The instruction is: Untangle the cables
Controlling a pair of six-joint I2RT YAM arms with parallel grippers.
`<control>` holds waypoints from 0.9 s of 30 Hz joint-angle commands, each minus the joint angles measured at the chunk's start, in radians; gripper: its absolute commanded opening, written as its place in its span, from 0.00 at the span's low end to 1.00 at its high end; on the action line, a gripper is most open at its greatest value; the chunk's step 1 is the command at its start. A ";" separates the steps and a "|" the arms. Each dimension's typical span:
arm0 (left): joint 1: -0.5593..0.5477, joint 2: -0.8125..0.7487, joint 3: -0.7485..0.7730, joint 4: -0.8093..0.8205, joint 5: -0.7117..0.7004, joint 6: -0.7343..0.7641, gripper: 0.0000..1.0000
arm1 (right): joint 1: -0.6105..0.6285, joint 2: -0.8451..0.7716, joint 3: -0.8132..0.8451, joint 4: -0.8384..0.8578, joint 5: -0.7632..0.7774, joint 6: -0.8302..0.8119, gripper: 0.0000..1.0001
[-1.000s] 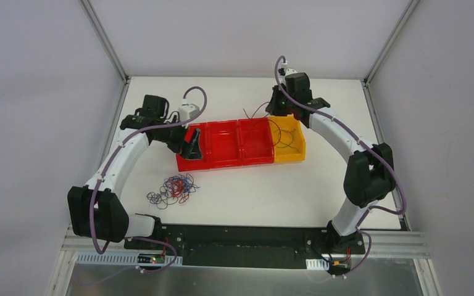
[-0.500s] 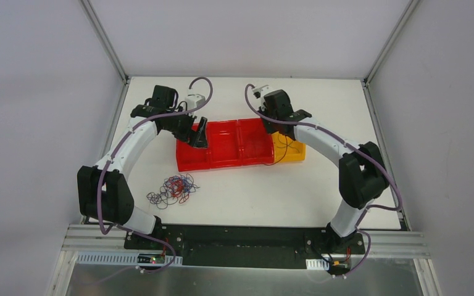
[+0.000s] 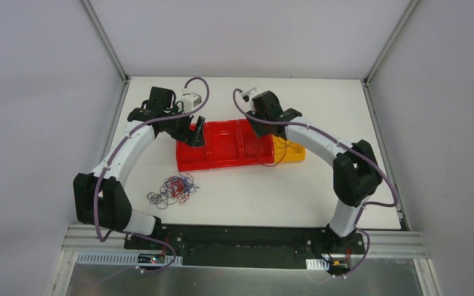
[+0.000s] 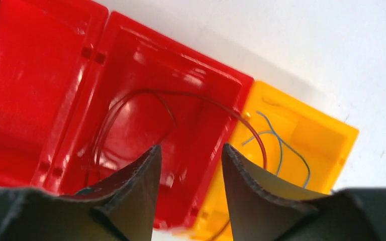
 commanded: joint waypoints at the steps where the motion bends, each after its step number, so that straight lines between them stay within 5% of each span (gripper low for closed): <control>1: 0.003 -0.044 -0.018 0.012 -0.005 -0.017 0.86 | -0.071 -0.156 0.092 -0.209 -0.134 0.075 0.52; 11: 0.003 -0.047 -0.032 0.012 0.015 -0.013 0.86 | -0.348 -0.219 0.018 -0.460 -0.513 0.141 0.46; 27: 0.003 -0.031 -0.025 0.009 0.009 -0.005 0.86 | -0.360 -0.004 0.045 -0.320 -0.522 0.169 0.38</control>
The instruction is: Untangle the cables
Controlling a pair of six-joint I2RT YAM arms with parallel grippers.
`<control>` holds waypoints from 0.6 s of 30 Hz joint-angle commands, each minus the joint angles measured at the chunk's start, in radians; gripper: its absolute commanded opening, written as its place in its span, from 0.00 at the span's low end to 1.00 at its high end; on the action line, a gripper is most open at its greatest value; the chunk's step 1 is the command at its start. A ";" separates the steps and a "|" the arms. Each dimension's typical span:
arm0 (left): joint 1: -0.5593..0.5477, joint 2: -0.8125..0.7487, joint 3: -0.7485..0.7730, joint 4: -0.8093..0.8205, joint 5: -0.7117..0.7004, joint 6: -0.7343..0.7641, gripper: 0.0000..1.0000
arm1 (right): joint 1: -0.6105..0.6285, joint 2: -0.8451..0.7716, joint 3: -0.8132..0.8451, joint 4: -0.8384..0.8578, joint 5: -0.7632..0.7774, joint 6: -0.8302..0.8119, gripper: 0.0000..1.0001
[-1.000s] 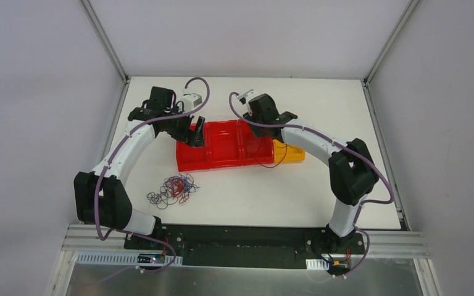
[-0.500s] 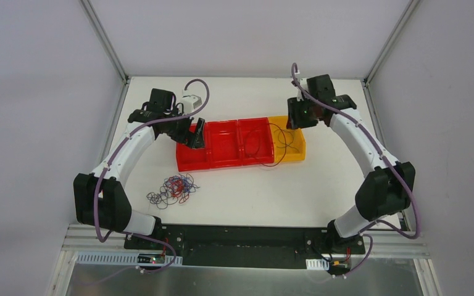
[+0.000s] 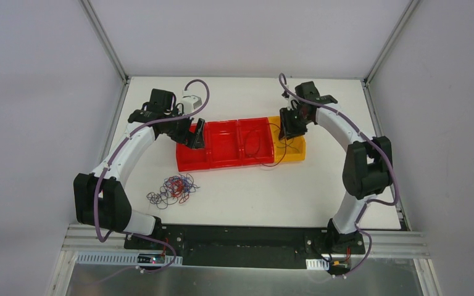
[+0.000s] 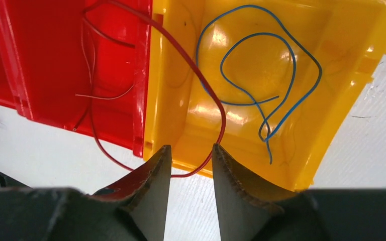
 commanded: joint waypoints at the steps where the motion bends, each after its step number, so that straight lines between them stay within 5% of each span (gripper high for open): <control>1: 0.003 -0.022 0.002 0.000 0.008 -0.002 0.86 | 0.001 0.018 0.002 0.054 0.002 0.013 0.38; 18: 0.003 -0.010 0.000 -0.006 0.010 0.012 0.86 | 0.016 0.111 -0.001 0.081 0.120 -0.018 0.36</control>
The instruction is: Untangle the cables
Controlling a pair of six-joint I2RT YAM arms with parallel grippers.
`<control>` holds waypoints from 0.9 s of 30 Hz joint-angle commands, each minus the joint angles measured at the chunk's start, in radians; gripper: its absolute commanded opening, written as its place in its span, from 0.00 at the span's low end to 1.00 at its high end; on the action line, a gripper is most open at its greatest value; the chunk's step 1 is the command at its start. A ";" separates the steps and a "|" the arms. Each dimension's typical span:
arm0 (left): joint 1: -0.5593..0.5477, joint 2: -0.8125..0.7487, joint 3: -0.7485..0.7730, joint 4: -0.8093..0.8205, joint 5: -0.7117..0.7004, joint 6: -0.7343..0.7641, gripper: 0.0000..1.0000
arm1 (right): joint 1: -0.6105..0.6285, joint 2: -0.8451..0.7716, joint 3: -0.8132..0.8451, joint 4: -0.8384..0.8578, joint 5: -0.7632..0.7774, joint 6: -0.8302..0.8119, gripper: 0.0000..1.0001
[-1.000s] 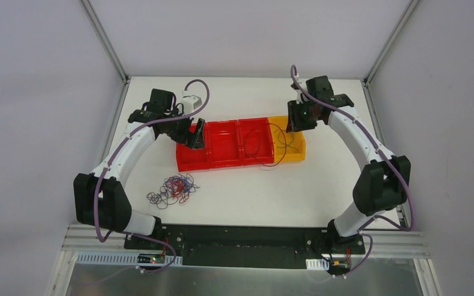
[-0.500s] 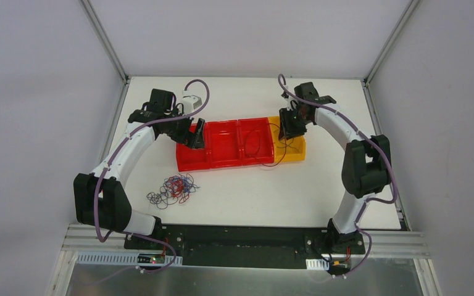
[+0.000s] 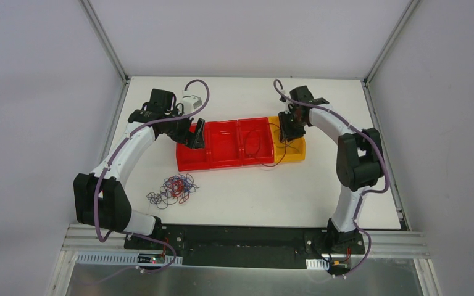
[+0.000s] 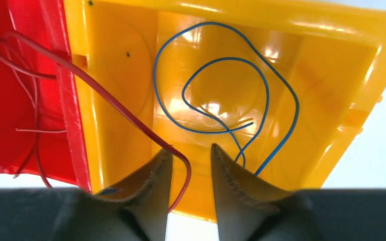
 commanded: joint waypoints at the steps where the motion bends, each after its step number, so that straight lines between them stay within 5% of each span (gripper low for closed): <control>1: 0.003 -0.009 0.000 -0.006 0.010 0.011 0.86 | 0.007 -0.009 0.009 -0.001 0.016 -0.015 0.27; 4: 0.002 -0.008 0.000 -0.006 0.012 0.009 0.85 | 0.008 -0.042 0.017 -0.004 -0.055 -0.009 0.01; 5: 0.003 -0.008 0.000 -0.006 0.012 0.008 0.85 | 0.009 -0.061 0.018 -0.004 -0.088 -0.002 0.00; 11: 0.003 -0.013 -0.009 -0.006 0.007 0.005 0.85 | 0.086 -0.165 0.044 0.055 -0.167 0.032 0.00; 18: 0.004 -0.011 -0.015 -0.006 -0.002 0.004 0.85 | 0.200 -0.045 0.140 0.090 -0.068 -0.032 0.00; 27: 0.018 -0.018 -0.030 -0.004 0.005 0.001 0.86 | 0.213 0.003 0.047 0.440 -0.089 -0.108 0.00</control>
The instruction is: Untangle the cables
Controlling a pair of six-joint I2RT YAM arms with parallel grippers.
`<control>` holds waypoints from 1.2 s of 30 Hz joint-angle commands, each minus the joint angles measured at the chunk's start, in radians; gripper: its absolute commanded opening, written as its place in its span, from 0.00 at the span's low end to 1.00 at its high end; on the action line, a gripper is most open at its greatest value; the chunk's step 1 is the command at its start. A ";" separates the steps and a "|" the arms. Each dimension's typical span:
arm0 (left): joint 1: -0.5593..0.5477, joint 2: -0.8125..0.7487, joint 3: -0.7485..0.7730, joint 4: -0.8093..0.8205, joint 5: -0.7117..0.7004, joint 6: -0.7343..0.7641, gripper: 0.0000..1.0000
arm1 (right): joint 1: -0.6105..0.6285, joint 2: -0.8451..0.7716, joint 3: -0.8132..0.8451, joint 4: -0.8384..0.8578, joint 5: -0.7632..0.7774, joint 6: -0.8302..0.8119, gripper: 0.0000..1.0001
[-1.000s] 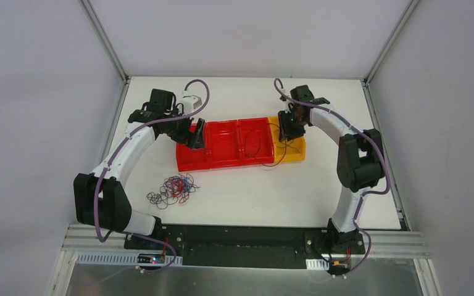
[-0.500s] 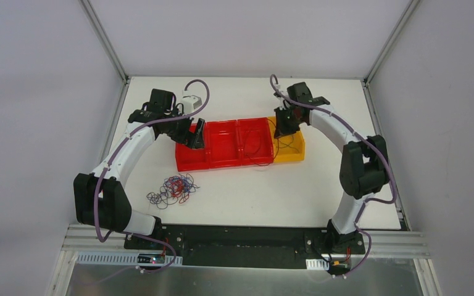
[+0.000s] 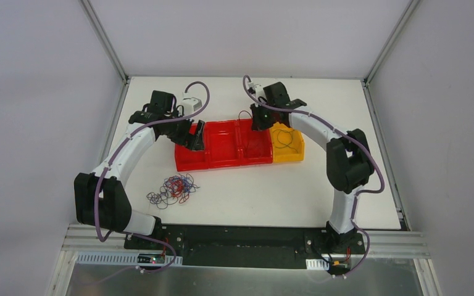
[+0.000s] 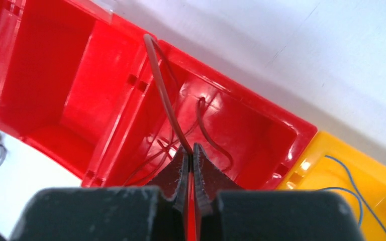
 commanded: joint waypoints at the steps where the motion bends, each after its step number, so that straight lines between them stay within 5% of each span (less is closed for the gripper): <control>1: 0.020 -0.018 -0.011 -0.003 0.009 0.001 0.85 | 0.002 -0.028 -0.094 0.297 -0.001 -0.094 0.00; 12: 0.052 0.043 0.059 0.028 0.122 -0.057 0.83 | 0.006 -0.096 -0.460 0.884 -0.084 -0.467 0.00; 23: 0.050 0.111 0.098 0.053 0.112 -0.056 0.82 | 0.055 -0.061 -0.570 1.084 0.017 -0.721 0.01; 36: 0.055 0.057 0.058 0.053 0.079 -0.043 0.87 | 0.023 -0.185 -0.413 0.678 0.043 -0.473 0.51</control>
